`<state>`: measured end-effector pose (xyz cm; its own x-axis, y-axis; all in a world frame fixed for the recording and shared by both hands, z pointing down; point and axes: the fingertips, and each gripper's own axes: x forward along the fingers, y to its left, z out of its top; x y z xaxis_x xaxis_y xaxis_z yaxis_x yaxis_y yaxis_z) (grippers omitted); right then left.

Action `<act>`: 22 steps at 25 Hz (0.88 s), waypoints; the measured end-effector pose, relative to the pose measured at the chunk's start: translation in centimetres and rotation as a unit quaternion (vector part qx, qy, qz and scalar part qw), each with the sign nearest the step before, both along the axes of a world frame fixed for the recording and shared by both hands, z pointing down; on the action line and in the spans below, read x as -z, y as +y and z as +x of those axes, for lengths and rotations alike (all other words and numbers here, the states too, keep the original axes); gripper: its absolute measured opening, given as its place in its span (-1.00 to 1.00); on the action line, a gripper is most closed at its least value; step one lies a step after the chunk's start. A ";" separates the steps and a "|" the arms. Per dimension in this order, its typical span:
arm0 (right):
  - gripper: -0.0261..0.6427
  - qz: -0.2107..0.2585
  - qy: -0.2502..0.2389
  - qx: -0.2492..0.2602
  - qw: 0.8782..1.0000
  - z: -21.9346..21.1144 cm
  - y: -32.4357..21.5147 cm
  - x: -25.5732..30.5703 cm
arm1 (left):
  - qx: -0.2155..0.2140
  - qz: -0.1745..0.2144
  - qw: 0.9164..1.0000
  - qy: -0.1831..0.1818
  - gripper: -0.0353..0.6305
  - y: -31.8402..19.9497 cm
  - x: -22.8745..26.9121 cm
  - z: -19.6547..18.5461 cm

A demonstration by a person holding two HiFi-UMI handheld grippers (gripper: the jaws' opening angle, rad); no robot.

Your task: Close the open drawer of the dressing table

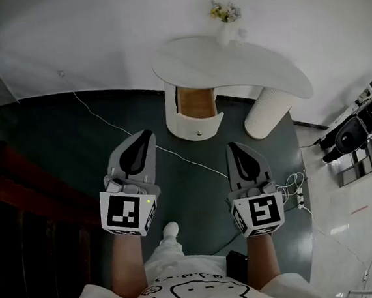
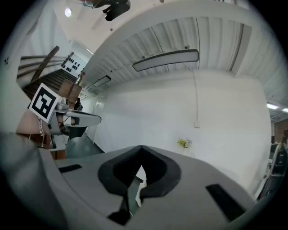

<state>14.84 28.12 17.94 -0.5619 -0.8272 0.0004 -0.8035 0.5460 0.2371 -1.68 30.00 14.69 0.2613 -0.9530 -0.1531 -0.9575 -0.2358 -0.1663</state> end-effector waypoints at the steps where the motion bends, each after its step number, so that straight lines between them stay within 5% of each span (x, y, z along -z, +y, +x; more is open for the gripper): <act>1: -0.92 -0.003 -0.002 -0.003 1.000 -0.4 -1.0 -0.1 | -0.002 -0.002 1.000 -0.002 -0.83 -1.0 -0.1 -0.5; 11: -0.92 -0.033 0.019 -0.043 0.998 -5.7 -8.7 -2.2 | -0.035 -0.038 0.999 0.015 -0.83 -10.1 -2.7 -6.6; 22: -0.92 -0.069 0.018 -0.095 0.993 -5.7 -12.0 -4.6 | -0.062 -0.056 0.996 0.032 -0.84 -14.7 -5.1 -8.6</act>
<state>9.12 16.13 22.54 -0.3925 -0.9094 0.1375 -0.8881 0.4136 0.2007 -10.25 15.35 19.82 0.3709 -0.9262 -0.0674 -0.9277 -0.3663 -0.0713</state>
